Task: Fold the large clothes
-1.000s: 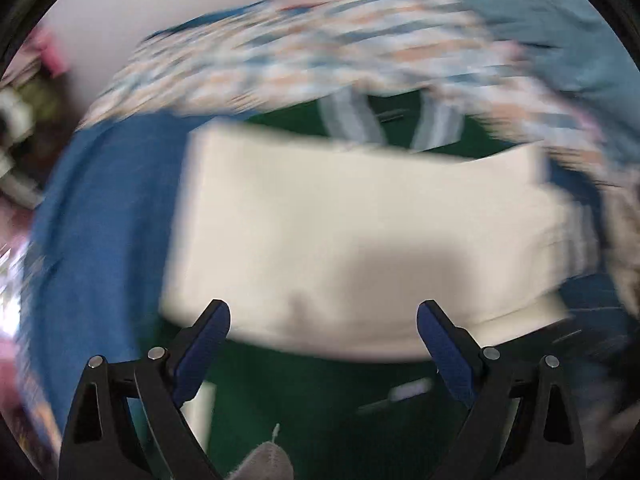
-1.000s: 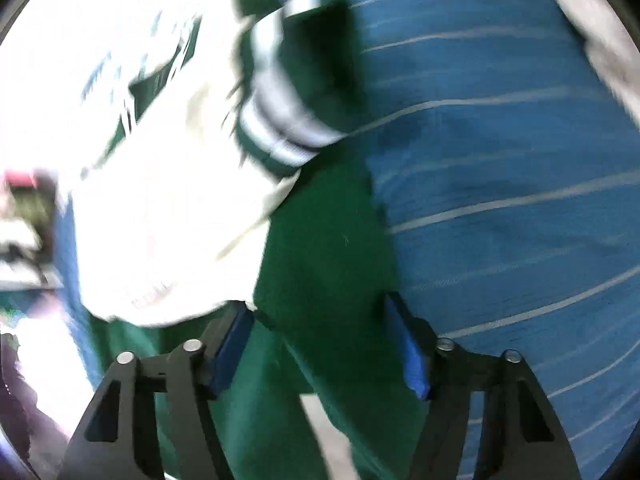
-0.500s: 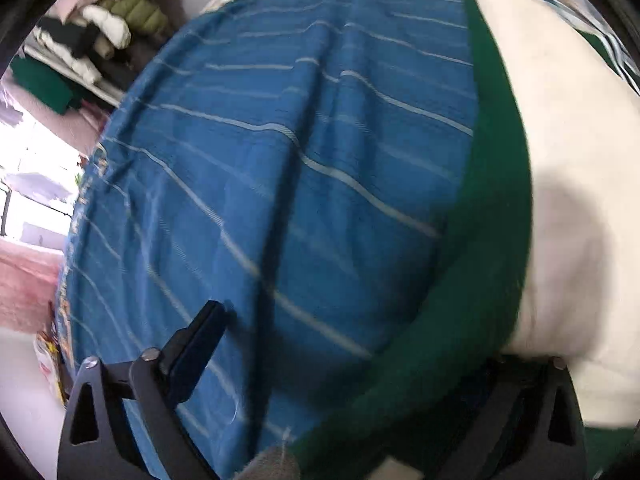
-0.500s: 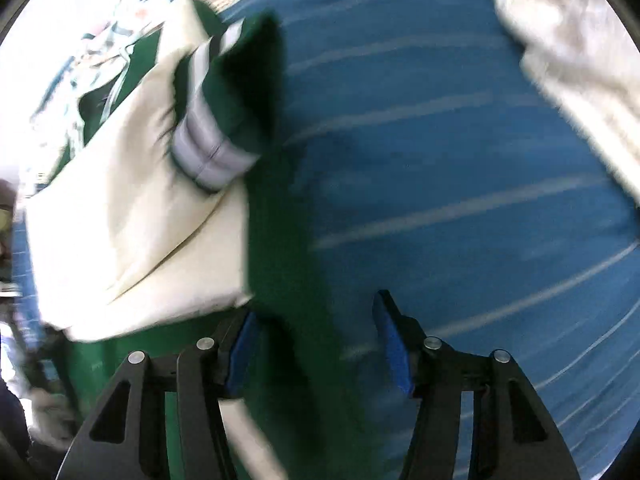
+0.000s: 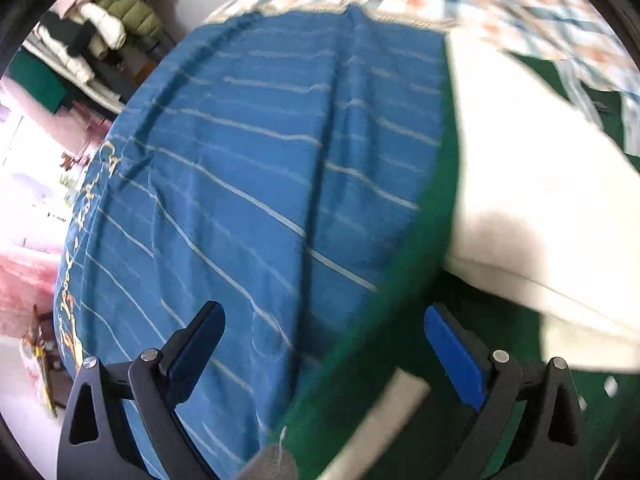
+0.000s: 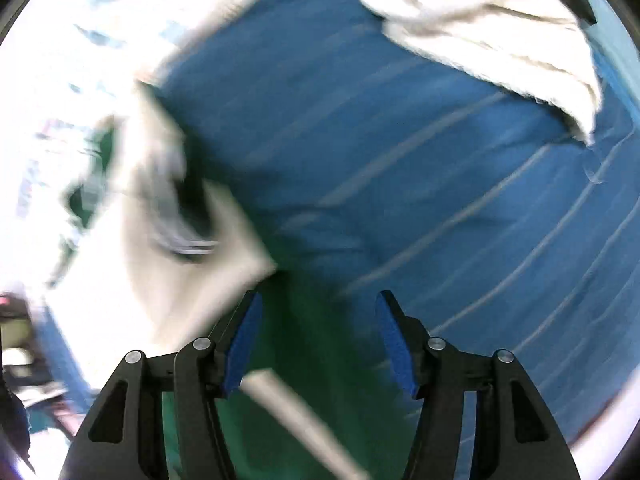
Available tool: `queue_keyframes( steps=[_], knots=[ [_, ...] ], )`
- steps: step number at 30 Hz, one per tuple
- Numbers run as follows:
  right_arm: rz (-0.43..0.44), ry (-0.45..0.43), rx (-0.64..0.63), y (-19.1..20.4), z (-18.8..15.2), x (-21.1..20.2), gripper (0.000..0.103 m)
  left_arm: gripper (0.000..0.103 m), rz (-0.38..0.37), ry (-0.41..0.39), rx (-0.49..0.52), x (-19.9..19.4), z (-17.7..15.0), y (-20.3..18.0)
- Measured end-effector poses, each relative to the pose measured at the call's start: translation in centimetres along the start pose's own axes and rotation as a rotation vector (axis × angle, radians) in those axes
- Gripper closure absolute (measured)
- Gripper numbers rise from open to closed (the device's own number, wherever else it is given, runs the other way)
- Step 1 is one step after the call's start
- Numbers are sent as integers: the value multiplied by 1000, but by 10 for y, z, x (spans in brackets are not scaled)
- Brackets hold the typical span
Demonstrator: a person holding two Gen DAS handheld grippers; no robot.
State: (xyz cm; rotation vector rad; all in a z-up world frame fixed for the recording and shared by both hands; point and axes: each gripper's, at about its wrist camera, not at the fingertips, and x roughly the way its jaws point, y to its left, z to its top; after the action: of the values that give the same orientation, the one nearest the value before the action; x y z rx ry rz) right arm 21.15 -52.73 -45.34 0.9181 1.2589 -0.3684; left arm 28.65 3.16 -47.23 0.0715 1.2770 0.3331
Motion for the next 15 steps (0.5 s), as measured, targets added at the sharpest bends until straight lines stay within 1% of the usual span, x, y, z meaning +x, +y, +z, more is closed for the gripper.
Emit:
queue_keyframes(
  steps=[1,2,3,4,6,7,8,9,10,11,12,13,14,15],
  knots=[
    [112,29,2,11,3,10,42,0,-1,-15,9,-9,-3,-4],
    [174,45,15,17,7,22,41,0,-11,-32,14,-18,-3,-10],
    [190,51,30,35,2,35,39,0,-27,-48,16,-24,-2,-16],
    [210,65,54,42,10,55,35,0,-37,-63,19,-28,2,-22],
    [220,84,108,48,22,82,35,0,-51,-94,25,-31,14,-35],
    [236,78,134,51,29,92,40,0,-58,-99,25,-29,20,-39],
    [203,47,144,56,37,97,65,0,-72,-107,22,-28,29,-45],
    [184,19,135,51,40,95,69,0,-75,-113,22,-27,32,-47],
    [182,-30,105,58,44,90,71,0,-73,-118,29,-24,37,-52],
    [133,-86,32,70,47,82,71,0,-71,-117,41,-19,41,-57],
    [100,-94,0,76,37,79,71,0,-64,-107,50,-14,43,-61],
    [77,-74,-28,80,38,83,71,0,-53,-85,59,-8,41,-62],
    [47,-42,-52,83,37,88,68,0,-51,-75,65,-7,37,-60],
    [38,-27,-61,75,36,82,63,0,-45,-66,75,-5,31,-58]
  ],
)
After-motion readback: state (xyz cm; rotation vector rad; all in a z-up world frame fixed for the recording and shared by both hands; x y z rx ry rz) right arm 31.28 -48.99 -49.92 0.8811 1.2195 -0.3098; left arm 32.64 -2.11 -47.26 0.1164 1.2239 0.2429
